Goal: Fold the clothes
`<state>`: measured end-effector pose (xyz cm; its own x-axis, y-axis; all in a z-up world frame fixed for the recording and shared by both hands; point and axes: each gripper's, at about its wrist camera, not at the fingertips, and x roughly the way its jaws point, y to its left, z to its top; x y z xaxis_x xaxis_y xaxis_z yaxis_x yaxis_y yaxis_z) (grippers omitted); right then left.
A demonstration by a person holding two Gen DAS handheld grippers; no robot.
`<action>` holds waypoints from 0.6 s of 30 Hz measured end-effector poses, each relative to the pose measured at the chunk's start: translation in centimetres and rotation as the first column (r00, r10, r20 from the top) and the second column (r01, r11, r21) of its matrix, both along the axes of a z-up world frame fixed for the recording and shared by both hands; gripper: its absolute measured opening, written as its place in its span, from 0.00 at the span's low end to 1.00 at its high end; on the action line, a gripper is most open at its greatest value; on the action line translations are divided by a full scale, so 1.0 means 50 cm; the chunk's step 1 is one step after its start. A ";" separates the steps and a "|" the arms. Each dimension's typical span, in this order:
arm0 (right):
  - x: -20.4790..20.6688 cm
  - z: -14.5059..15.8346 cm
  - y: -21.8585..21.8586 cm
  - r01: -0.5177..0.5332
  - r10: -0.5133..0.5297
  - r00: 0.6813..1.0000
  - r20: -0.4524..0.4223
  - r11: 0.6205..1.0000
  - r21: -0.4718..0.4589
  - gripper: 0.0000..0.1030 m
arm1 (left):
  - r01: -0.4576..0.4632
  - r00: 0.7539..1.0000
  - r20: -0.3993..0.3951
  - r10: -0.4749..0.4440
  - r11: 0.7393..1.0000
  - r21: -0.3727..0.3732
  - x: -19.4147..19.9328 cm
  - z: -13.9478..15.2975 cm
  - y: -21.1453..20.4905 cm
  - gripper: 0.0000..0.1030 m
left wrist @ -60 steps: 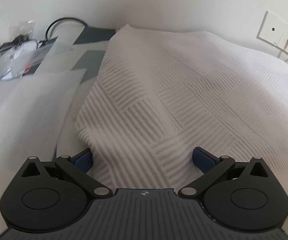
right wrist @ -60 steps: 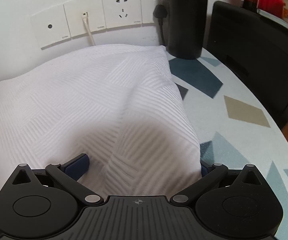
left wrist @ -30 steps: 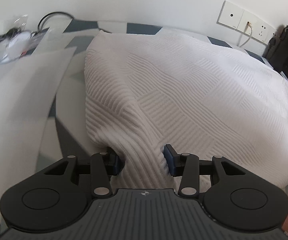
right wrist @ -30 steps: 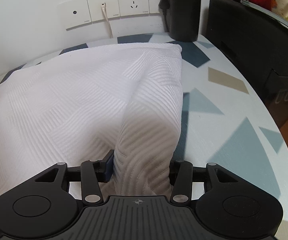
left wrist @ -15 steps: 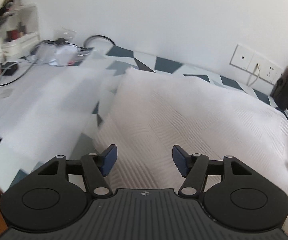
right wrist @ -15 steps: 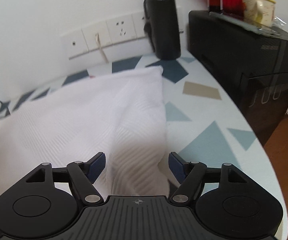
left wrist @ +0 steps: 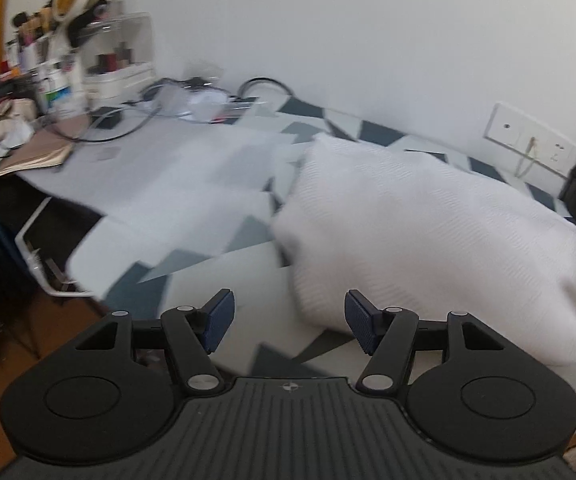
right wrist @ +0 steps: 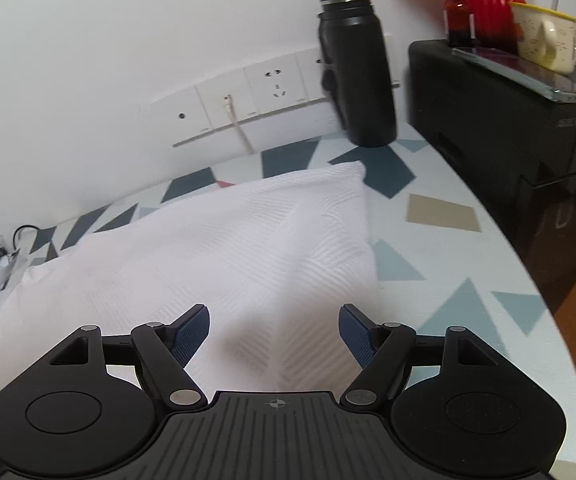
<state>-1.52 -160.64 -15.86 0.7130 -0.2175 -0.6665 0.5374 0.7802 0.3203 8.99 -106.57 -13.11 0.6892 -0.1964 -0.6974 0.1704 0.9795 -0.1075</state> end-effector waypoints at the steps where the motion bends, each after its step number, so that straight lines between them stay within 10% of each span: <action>1: 0.003 -0.003 0.002 -0.001 0.001 1.000 -0.002 1.000 0.008 0.67 | -0.016 1.000 -0.006 0.016 1.000 -0.010 0.000 -0.001 0.010 0.62; 18: -0.041 0.007 0.006 0.058 -0.060 0.996 -0.061 0.998 -0.033 0.67 | -0.134 0.977 -0.203 0.065 0.926 -0.352 0.113 -0.151 0.002 0.62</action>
<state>-3.56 -160.35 -15.54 0.6559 -0.2790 -0.7014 0.6008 0.7555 0.2612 14.64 -106.48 -20.67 0.5845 -0.3961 -0.7081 0.0171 0.8786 -0.4773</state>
